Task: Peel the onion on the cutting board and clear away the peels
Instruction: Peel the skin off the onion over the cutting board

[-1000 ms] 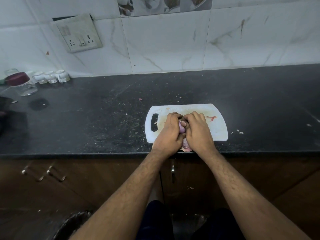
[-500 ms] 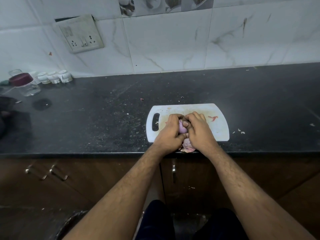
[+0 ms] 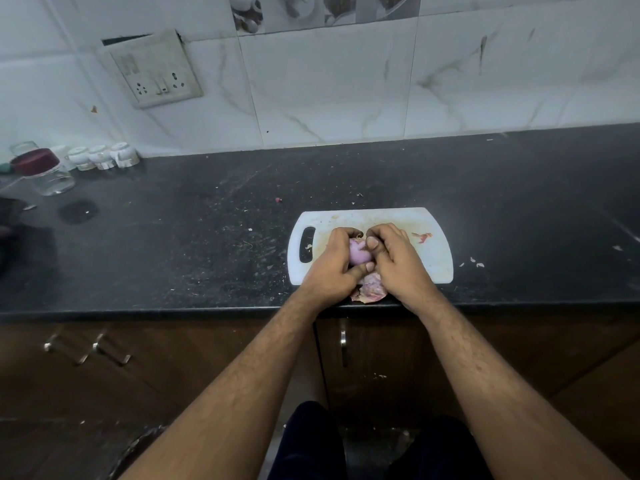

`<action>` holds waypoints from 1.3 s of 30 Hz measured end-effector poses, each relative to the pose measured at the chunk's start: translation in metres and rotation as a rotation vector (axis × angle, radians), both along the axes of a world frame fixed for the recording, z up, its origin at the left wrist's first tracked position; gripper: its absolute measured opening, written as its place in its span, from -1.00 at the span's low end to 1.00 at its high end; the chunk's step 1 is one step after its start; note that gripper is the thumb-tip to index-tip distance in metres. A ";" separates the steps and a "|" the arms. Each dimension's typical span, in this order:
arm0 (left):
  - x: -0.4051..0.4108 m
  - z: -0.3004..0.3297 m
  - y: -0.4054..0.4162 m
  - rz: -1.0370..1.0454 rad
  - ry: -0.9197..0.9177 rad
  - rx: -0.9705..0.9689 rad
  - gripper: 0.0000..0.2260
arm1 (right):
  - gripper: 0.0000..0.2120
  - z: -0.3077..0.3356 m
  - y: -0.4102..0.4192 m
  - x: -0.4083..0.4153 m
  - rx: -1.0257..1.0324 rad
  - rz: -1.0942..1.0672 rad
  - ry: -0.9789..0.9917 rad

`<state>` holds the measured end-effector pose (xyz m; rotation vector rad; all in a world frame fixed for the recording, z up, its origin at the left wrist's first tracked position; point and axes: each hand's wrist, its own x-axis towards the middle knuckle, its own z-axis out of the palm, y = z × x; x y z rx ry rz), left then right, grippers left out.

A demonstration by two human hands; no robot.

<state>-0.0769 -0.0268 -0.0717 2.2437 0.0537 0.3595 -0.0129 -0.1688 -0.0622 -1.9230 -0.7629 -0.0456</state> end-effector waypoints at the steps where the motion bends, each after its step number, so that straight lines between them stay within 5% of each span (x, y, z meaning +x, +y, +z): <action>1: 0.000 0.000 0.000 -0.002 0.000 -0.006 -0.46 | -0.85 -0.001 -0.001 0.001 0.052 -0.005 0.038; 6: -0.001 0.001 0.000 -0.002 0.003 -0.037 -0.48 | -0.86 0.000 -0.009 0.002 0.345 -0.056 0.225; 12: 0.000 0.003 0.002 -0.018 0.000 -0.130 -0.42 | -0.76 -0.001 -0.002 0.000 0.128 0.078 0.064; 26: -0.003 0.005 0.005 -0.014 -0.009 -0.190 -0.56 | -0.85 -0.003 0.003 -0.001 -0.062 -0.143 -0.139; 35: -0.006 0.005 0.006 0.058 -0.037 -0.236 -0.56 | -0.74 -0.006 0.000 0.004 0.033 -0.277 -0.040; 39: -0.008 0.005 0.004 0.096 -0.085 -0.289 -0.56 | -0.86 -0.005 0.004 0.000 0.059 -0.286 -0.043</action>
